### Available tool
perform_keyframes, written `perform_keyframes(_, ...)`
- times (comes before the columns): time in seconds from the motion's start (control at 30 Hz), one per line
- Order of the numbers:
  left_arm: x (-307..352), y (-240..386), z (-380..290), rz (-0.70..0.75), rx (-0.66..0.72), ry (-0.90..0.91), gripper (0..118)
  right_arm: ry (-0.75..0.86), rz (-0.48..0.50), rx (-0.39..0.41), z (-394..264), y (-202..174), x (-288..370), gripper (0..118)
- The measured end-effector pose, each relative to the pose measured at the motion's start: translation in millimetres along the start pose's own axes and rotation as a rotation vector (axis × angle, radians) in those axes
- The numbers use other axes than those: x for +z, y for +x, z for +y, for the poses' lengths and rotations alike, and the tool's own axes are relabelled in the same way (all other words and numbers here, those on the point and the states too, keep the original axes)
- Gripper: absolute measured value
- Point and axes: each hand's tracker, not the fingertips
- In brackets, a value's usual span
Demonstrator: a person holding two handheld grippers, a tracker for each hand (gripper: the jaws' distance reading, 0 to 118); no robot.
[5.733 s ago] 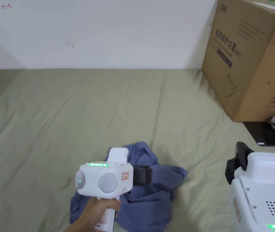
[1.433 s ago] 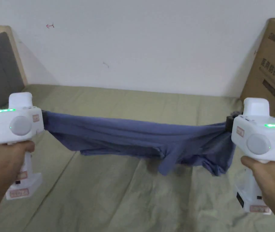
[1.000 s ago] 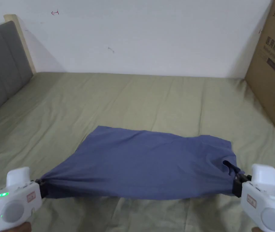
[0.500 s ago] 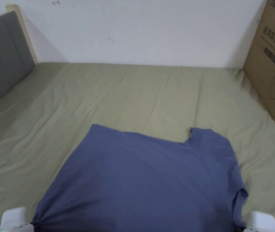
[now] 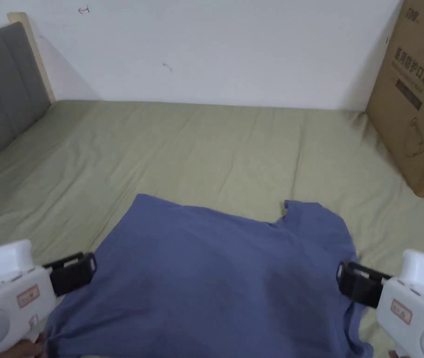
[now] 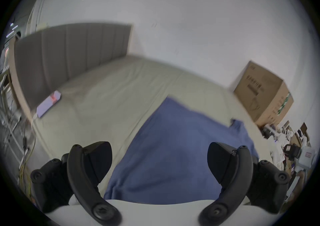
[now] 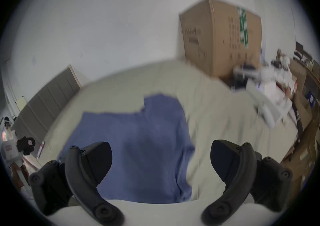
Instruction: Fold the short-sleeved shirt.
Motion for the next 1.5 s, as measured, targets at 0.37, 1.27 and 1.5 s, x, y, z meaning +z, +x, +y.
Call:
perform_keyframes(0.37, 8.8, 97.2, 42.2, -0.022, -0.171, 0.400, 109, 0.412, -0.055, 0.157, 50.7, -48.6, 48.2, 108)
perform_keyframes(1.27, -349.2, 42.2, 112.7, -0.014, -0.238, -0.393, 79, 0.321, -0.191, 0.195, 79.2, -44.4, -109.2, 0)
perform_keyframes(1.5, -418.1, 27.9, 87.2, 0.038, -0.217, -0.500, 102, 0.243, -0.219, 0.174, 71.0, -30.7, -152.1, 0)
